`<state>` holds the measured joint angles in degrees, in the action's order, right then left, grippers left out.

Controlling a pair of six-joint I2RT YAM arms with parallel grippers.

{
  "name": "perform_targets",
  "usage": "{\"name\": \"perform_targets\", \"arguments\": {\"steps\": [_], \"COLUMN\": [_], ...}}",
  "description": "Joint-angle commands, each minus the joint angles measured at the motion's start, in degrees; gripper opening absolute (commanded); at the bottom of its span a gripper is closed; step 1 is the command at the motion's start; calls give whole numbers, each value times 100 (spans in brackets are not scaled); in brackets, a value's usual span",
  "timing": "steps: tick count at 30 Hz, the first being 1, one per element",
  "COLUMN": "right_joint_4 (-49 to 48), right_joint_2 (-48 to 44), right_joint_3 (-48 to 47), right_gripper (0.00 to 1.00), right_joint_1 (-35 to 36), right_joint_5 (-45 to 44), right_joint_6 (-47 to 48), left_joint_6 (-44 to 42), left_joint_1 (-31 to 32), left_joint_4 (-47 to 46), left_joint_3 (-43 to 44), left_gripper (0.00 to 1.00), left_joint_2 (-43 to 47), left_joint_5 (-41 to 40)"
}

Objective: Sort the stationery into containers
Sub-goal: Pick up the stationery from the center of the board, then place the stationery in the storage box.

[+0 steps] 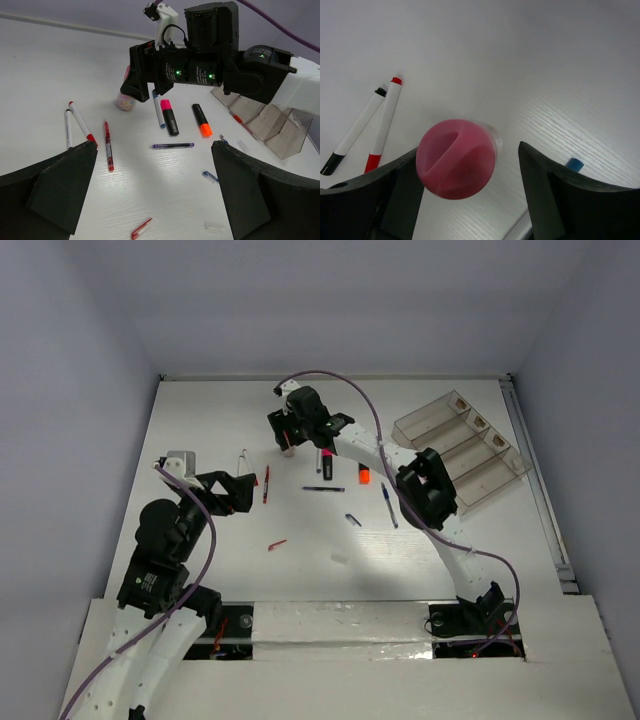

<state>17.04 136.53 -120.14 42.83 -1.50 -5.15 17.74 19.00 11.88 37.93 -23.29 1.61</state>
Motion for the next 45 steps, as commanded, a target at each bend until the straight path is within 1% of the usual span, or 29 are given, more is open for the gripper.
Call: {"name": "perform_targets", "arguments": {"steps": [1, 2, 3, 4, 5, 8, 10, 14, 17, 18, 19, 21, 22, 23, 25, 26, 28, 29, 31, 36, 38, 45], "right_joint_4": [-359, -490, -560, -622, -727, -859, -1070, -1483, -1458, -1449, -1440, -1388, -1396, -1370, -1265, -1142, -1045, -992, -896, -667, -649, -588], "right_joint_2": [40, 40, 32, 14, 5, -135, -442, -1188, -1909, -2093, -2461, -2814, -2990, -3279, -3483, -3623, -3712, -3730, -3687, -3397, -3221, -2729], "right_joint_3": [-309, -291, -265, -212, -195, -116, 94, 385, 727, 1059, 1263, 1667, 2087, 2273, 2590, 2661, 2819, 2855, 2908, 2803, 2759, 2390], "right_gripper": [66, 65, 62, 55, 41, 24, 22, 19, 18, 17, 17, 16, 16, 16, 16, 16, 15, 15, 15, 14, 14, 14], "right_joint_1": [15, 15, 15, 15, 15, 15, 15, 15, -283, -414, -720, -1082, -1466, -1644, -1996, -2320, -2638, -2909, -3148, -3965, -4089, -4142], "right_joint_5": [-79, -44, 0, 35, 79, -34, -105, -824, -1115, -1125, -1151, -1116, -1107, -1142, -1265, -1457, -1538, -1573, -1845, -1477, -1188, -1151], "right_joint_6": [146, 146, 146, 154, 128, 49, 23, 258, 348, 330, 295, 120, 76, 14, -4, -21, -39, -48, -13, -232, -267, -101], "left_joint_6": [19, 19, 19, 28, 19, 19, 28, 11, 10, 10, 10, 10, -7, -16, -16, -16, -25, -16, -25, -25, -25, -25], "left_joint_1": [-20, -20, -20, -20, -20, -20, -20, -20, -72, -72, -72, -72, -72, -72, -72, -72, -72, -72, -72, -72, -72, -72], "left_joint_4": [-168, -177, -186, -177, -186, -186, -203, -195, -195, -195, -203, -221, -221, -221, -239, -247, -247, -247, -247, -248, -256, -248], "left_joint_3": [144, 144, 136, 135, 135, 127, 127, 127, 127, 118, 118, 118, 118, 118, 109, 109, 100, 100, 100, 91, 91, 100], "left_gripper": [99, 99, 99, 99, 99, 99, 99, 99, 99, 99, 99, 99, 99, 99, 99, 99, 99, 99, 99, 99, 99, 99], "left_joint_2": [-79, -79, -79, -79, -71, -88, -123, -176, -167, -159, -141, -115, -88, -88, -62, -53, -53, -44, -18, 26, 26, 35], "left_joint_5": [6, 6, 15, 15, 24, 41, 85, 147, 173, 191, 208, 252, 261, 279, 305, 314, 349, 349, 375, 375, 384, 384]}}
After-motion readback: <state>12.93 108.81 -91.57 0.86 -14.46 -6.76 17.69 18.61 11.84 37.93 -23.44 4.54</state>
